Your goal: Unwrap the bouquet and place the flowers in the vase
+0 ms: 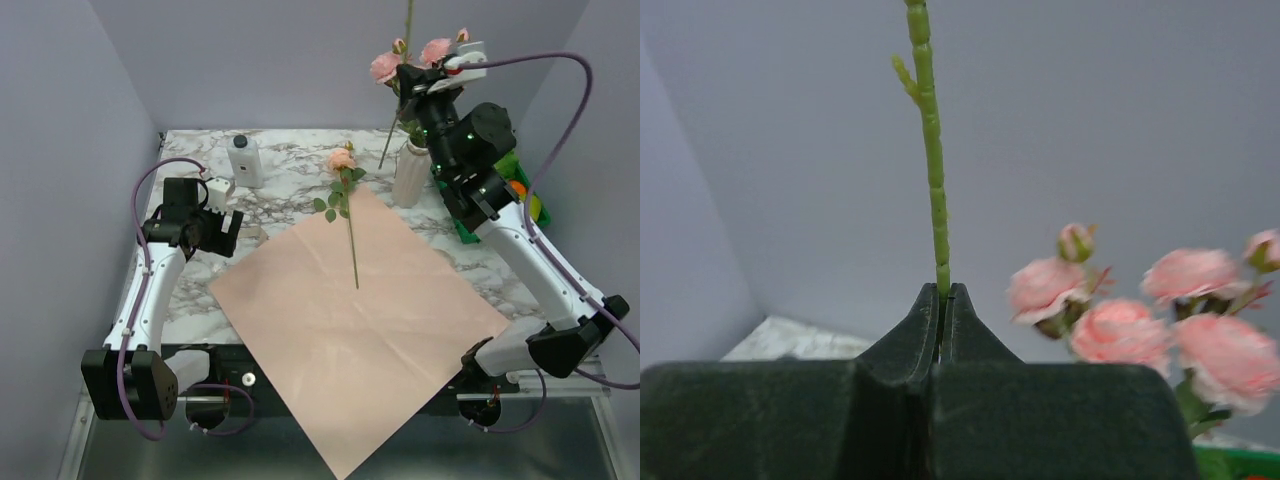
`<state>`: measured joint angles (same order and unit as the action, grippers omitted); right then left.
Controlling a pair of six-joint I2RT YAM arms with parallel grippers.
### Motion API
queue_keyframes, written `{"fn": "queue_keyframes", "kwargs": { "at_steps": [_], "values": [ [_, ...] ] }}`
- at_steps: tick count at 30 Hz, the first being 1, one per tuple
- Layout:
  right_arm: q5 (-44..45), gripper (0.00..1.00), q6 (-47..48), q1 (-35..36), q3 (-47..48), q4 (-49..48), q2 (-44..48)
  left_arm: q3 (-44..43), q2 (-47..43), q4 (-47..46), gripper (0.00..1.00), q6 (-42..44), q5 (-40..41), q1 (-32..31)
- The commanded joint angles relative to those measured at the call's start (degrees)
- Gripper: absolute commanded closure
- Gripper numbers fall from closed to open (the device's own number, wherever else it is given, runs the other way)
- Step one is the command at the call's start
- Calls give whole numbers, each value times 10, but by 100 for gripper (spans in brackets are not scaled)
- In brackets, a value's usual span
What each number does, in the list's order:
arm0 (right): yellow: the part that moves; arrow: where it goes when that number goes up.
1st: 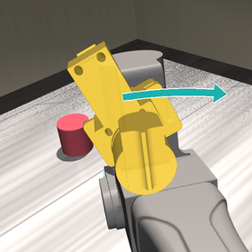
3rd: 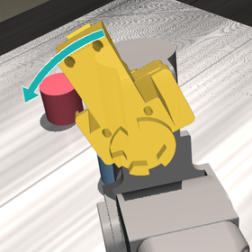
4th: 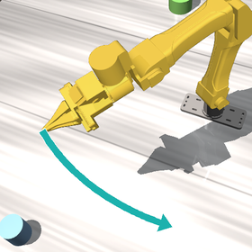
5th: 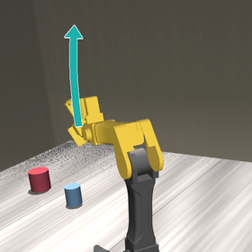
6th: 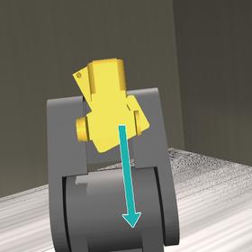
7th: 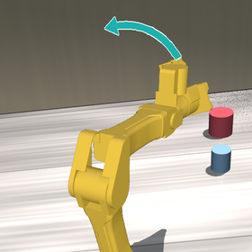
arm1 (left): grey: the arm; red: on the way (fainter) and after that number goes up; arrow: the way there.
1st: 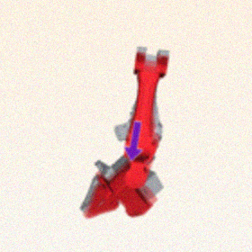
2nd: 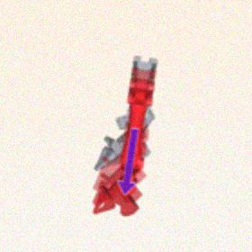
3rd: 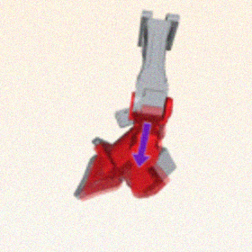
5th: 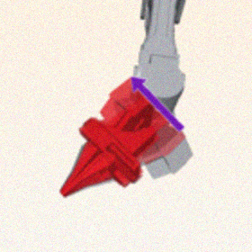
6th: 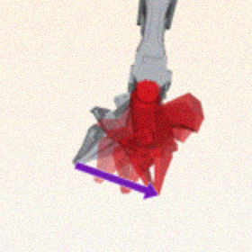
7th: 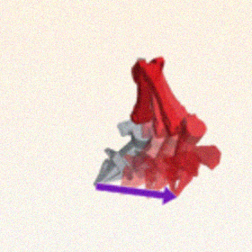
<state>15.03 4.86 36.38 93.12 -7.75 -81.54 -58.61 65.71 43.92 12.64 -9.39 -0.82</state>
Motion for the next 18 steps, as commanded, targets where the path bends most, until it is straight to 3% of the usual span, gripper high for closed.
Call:
{"fn": "queue_keyframes", "kwargs": {
  "at_steps": [1,9,18],
  "values": [
    [59,99,59,-58,-62,-181,27,-5,11,-5,1,5,4,3],
    [69,99,79,-140,-95,-288,-4,-8,29,-14,1,12,2,3],
    [66,99,102,-153,-106,-357,-51,-22,60,-18,1,21,2,3]
  ]
}}
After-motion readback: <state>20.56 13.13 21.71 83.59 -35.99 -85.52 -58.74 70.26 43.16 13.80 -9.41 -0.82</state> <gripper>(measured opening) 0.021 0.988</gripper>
